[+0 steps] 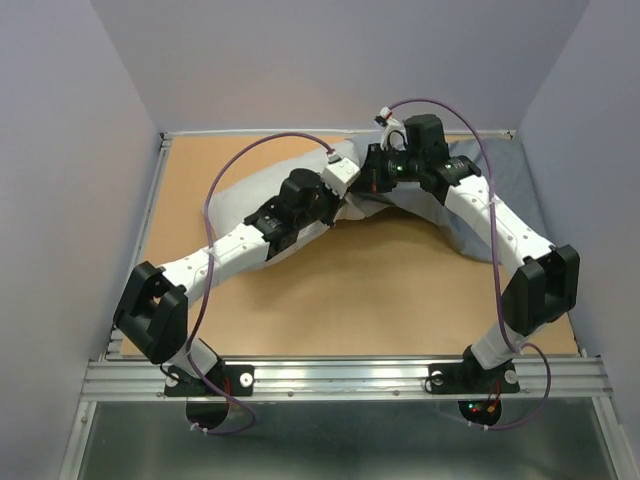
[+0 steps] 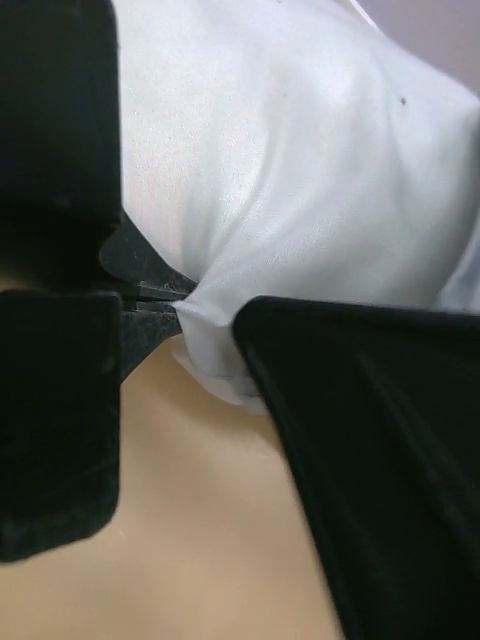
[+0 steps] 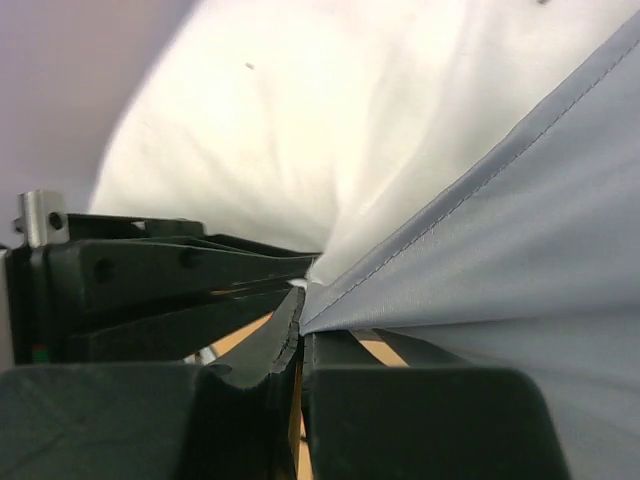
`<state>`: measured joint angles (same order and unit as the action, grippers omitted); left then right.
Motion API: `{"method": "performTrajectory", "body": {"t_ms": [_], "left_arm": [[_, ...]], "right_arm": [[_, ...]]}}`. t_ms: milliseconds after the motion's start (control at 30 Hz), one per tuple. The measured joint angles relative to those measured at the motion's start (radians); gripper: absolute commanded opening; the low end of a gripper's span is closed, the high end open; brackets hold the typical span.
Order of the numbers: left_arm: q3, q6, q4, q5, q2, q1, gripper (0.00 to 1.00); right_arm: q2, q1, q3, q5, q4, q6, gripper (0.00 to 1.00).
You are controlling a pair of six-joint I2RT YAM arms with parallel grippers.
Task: Put the pillow into the pillowcase
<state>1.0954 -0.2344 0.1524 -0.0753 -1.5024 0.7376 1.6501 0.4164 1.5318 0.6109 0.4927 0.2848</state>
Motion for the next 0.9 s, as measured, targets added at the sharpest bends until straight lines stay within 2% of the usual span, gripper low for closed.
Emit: {"method": "performTrajectory", "body": {"t_ms": [133, 333, 433, 467, 500, 533, 567, 633, 667, 700, 800, 900], "left_arm": [[0.038, 0.210, 0.043, -0.035, 0.000, -0.028, 0.00], [-0.055, 0.379, 0.069, -0.106, 0.008, -0.064, 0.00], [-0.117, 0.412, 0.065, -0.150, 0.013, -0.064, 0.00], [-0.131, 0.404, 0.055, -0.167, 0.013, -0.057, 0.00], [-0.136, 0.398, 0.051, -0.177, 0.013, -0.054, 0.04], [-0.138, 0.382, 0.044, -0.189, 0.013, -0.050, 0.22], [-0.138, 0.359, 0.033, -0.208, 0.013, -0.047, 0.32], [-0.138, 0.280, 0.001, -0.251, 0.021, -0.036, 0.53], [-0.139, 0.233, -0.034, -0.278, 0.034, -0.029, 0.92], [-0.139, 0.155, -0.079, -0.314, 0.058, -0.023, 0.99], [-0.137, 0.018, -0.208, -0.394, 0.158, -0.010, 0.99], [-0.097, -0.100, -0.338, -0.454, 0.269, -0.018, 0.99]], "right_arm": [[-0.045, 0.003, -0.028, 0.043, -0.074, 0.126, 0.01], [-0.152, -0.015, -0.310, 0.084, -0.109, 0.163, 0.02], [-0.152, -0.018, -0.383, 0.108, -0.092, 0.159, 0.18], [-0.158, -0.017, -0.399, 0.117, -0.077, 0.146, 0.34], [-0.162, -0.017, -0.402, 0.121, -0.065, 0.135, 0.44], [-0.167, -0.017, -0.402, 0.124, -0.048, 0.118, 0.52], [-0.182, -0.018, -0.400, 0.123, -0.016, 0.089, 0.62], [-0.208, -0.019, -0.387, 0.117, 0.042, 0.047, 0.68], [-0.221, -0.024, -0.362, 0.106, 0.090, 0.024, 0.70], [-0.225, -0.028, -0.317, 0.089, 0.144, -0.002, 0.71], [-0.201, -0.069, -0.099, 0.023, 0.238, -0.060, 0.71], [-0.112, -0.133, 0.184, -0.082, 0.221, -0.116, 0.71]]}}
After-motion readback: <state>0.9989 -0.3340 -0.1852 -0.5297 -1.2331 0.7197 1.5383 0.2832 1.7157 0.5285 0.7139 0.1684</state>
